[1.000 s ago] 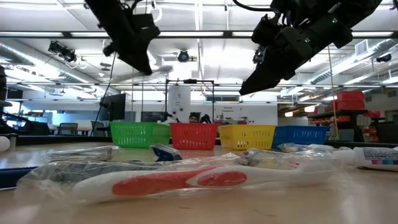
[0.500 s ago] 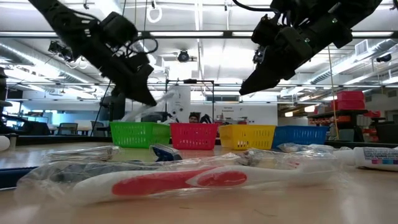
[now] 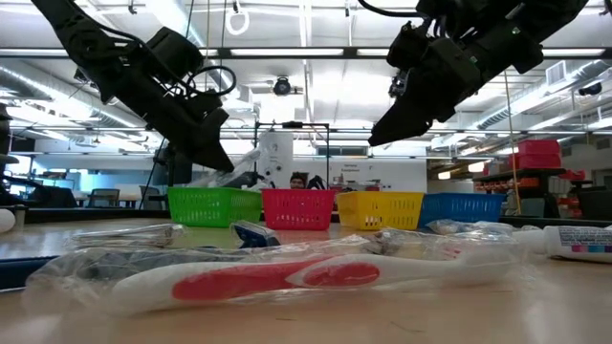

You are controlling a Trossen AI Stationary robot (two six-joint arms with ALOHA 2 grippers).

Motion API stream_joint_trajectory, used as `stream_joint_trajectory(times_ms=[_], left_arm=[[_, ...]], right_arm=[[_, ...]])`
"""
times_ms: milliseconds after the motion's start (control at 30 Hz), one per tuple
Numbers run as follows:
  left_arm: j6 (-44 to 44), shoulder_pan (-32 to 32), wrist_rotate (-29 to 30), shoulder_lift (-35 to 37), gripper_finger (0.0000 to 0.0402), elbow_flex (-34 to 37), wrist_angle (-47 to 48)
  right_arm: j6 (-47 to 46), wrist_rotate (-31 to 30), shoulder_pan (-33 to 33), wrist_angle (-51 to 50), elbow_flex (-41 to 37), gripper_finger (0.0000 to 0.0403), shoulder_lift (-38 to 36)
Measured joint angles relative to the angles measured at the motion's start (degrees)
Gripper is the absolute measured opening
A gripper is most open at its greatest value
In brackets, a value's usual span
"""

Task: Pick & Place Travel size toiletries
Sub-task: Put the light blue toothbrush into the green bin, then put the silver nail cutter into the red bin

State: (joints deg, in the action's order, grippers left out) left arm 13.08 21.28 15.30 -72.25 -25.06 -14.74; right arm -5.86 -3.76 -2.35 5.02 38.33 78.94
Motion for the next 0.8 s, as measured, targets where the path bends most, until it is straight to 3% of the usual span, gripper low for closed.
stream_joint_trajectory(times_ms=[233, 467, 633, 800], left_arm=[[1.2, 0.0, 0.1, 0.0, 0.0061, 0.0, 5.1], [1.0, 0.0, 0.4, 0.0, 0.0115, 0.0, 4.4], [-1.4, -0.2, 3.8, 0.6, 0.0156, 0.0, 3.9], [0.0, -1.0, 5.0, 4.6, 0.0161, -1.2, 3.8]], right_arm=[[-2.4, 0.0, -1.2, 0.0, 0.0, 0.0216, 0.0], [-4.5, 0.0, -3.6, 0.0, 0.0, 0.0222, 0.0], [-5.7, -0.1, -5.3, 0.0, 0.0, 0.0221, 0.0], [-8.1, -0.1, -6.6, 0.1, 0.0, 0.0217, 1.0]])
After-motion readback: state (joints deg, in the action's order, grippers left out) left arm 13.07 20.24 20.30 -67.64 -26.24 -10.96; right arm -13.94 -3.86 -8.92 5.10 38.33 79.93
